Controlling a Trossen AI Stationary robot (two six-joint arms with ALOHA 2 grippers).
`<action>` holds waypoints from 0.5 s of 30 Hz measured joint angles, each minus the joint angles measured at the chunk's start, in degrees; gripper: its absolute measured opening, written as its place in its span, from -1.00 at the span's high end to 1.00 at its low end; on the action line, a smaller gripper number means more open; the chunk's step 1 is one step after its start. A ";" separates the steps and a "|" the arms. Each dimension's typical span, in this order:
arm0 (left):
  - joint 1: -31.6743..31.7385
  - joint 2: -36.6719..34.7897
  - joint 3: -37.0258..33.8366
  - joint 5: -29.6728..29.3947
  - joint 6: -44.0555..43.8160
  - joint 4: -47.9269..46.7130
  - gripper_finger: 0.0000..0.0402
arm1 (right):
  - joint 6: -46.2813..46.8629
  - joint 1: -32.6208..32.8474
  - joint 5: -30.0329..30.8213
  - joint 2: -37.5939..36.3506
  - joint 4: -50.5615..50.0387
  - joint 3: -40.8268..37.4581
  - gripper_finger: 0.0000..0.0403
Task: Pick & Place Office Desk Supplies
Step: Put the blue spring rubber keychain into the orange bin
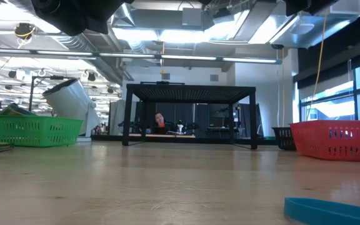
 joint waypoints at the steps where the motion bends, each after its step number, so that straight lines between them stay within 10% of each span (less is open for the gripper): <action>1: -0.01 0.00 -0.02 0.16 -0.49 -0.04 0.61 | -0.04 0.00 0.00 0.00 -0.18 0.00 0.85; 15: 3.53 -2.52 -2.52 9.30 -7.04 -1.50 0.04 | 0.23 -0.19 2.30 0.08 -1.90 0.02 0.85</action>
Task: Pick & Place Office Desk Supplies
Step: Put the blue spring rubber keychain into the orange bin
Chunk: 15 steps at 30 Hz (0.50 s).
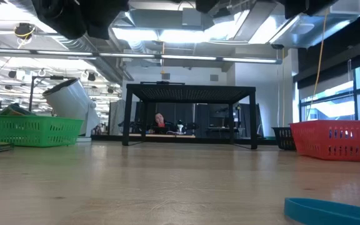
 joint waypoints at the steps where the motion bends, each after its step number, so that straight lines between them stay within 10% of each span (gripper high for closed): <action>1: 1.05 -1.07 -0.62 1.25 -1.02 -0.89 0.04 | 0.01 -0.08 0.23 0.04 -0.06 0.00 0.85; 15: 10.64 -9.04 -4.55 19.17 -13.37 -8.63 0.04 | 1.42 0.09 3.16 0.08 -0.76 0.00 0.86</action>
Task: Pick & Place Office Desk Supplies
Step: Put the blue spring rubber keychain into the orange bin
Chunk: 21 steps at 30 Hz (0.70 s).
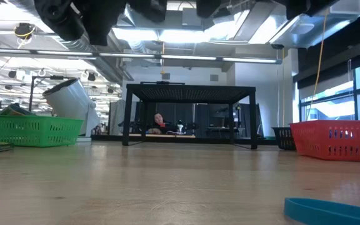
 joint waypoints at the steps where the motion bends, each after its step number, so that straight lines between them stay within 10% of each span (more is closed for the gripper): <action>1: 0.25 0.00 0.00 0.07 0.31 -2.41 0.04 | 1.12 0.04 -0.20 0.00 -0.02 0.00 0.86; 6: 0.42 0.00 -0.02 -3.54 3.31 -19.67 0.05 | 10.83 -0.08 1.97 -1.07 -5.34 0.00 0.86; 12: -2.54 0.00 -0.07 -22.17 9.43 -39.47 0.05 | 23.19 -0.12 7.67 -9.56 -33.51 0.00 0.86; 21: -9.58 0.00 -0.07 -45.26 5.43 -46.02 0.06 | 36.15 -0.11 13.64 -26.25 -76.04 0.00 0.86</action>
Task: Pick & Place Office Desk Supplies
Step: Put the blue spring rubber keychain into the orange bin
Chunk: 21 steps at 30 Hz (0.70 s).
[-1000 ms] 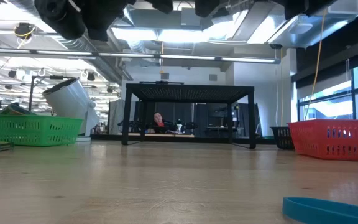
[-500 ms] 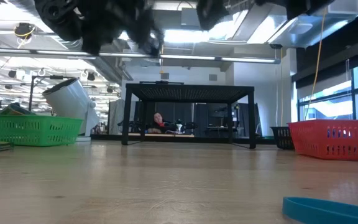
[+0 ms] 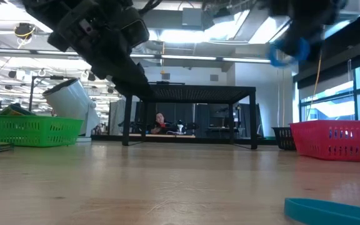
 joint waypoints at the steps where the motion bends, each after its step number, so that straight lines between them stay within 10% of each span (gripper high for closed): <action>1: -0.68 0.00 0.00 -0.96 -1.19 0.00 0.05 | 1.88 0.03 0.68 -0.72 -4.03 0.00 0.85; 10: -7.30 0.00 0.00 -12.46 -10.75 0.42 0.06 | 23.04 0.09 7.65 2.41 -33.38 0.00 0.82; 21: -13.99 0.00 0.00 -22.19 -14.08 0.75 0.06 | 25.68 0.11 3.85 12.54 -32.72 0.00 0.81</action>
